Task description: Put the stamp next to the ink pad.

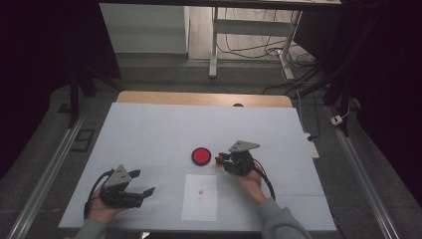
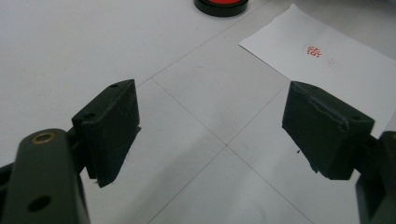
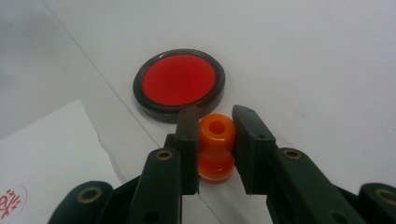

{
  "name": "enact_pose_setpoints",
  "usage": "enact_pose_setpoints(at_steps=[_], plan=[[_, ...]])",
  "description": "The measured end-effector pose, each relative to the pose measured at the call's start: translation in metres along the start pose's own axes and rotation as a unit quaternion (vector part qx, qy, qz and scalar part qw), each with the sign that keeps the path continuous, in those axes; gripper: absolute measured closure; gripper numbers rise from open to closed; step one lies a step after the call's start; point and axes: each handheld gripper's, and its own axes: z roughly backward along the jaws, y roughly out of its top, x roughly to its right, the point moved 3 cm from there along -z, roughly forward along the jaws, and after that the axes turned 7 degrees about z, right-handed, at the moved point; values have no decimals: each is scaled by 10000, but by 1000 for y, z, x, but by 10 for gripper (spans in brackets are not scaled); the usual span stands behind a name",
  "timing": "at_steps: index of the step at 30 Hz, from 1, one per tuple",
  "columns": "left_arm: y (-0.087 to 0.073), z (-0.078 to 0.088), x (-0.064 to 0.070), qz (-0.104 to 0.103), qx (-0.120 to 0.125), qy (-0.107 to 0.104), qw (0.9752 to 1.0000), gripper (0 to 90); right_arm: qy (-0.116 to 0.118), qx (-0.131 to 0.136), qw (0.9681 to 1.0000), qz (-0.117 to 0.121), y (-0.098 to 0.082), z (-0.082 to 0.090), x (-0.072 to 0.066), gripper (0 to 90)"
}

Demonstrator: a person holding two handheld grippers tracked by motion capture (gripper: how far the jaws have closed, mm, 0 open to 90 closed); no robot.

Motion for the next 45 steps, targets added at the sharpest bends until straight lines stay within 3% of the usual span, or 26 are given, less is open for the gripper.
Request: enact_pose_setpoints(at_steps=[4, 11, 18, 25, 37, 45], plan=[[0, 0, 0, 10, 8, 5, 10000, 195, 28, -42, 10000, 3, 0, 0, 0, 618], [0, 0, -1, 27, 13, 15, 10000, 195, -38, 220, 9997, -41, 7, 13, 1, 495], [0, 0, -3, 95, -18, 85, 9999, 196, 29, 455, 9990, 26, 6, 42, 0, 479], [0, -1, -3, 116, -30, 70, 9999, 197, -87, 521, 9985, 132, -9, 75, -1, 472], [0, -4, -3, 142, -58, 69, 9999, 199, -298, 553, 9980, 115, -45, 127, 0, 469], [1, -5, -4, 168, -36, 99, 9998, 199, -394, 559, 9976, 111, -63, 151, 5, 470]])
